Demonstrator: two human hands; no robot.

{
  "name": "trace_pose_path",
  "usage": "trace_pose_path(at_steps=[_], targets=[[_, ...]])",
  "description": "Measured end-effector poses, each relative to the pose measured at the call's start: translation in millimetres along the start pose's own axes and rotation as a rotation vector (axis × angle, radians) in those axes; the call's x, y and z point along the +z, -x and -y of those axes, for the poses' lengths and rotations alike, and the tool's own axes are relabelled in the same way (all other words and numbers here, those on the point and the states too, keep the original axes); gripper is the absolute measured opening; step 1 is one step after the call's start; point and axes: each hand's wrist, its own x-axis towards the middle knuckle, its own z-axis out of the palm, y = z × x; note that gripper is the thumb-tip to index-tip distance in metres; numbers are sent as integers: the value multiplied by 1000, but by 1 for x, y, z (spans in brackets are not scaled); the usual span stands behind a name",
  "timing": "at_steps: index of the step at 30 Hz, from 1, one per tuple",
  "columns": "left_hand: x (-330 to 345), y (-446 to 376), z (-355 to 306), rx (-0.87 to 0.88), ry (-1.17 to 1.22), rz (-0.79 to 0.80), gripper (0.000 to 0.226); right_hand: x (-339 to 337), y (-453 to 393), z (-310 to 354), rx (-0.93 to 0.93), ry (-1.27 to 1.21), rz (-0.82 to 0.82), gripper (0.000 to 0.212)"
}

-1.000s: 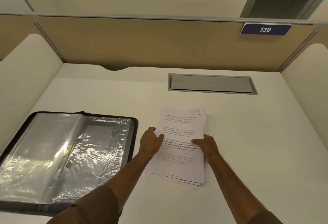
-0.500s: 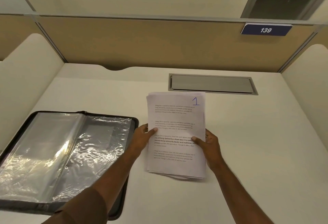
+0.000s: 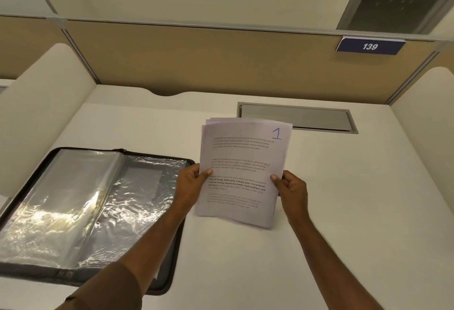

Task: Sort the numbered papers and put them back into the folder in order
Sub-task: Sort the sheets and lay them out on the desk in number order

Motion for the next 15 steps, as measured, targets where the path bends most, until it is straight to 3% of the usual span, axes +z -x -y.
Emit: trace_pose_path(at_steps=[5, 15], targets=[[-10, 10, -6, 105, 69, -51, 18, 12, 9, 16, -161, 1, 9, 14], [-18, 29, 2, 58, 11, -33, 20, 14, 27, 11, -176, 39, 2, 6]])
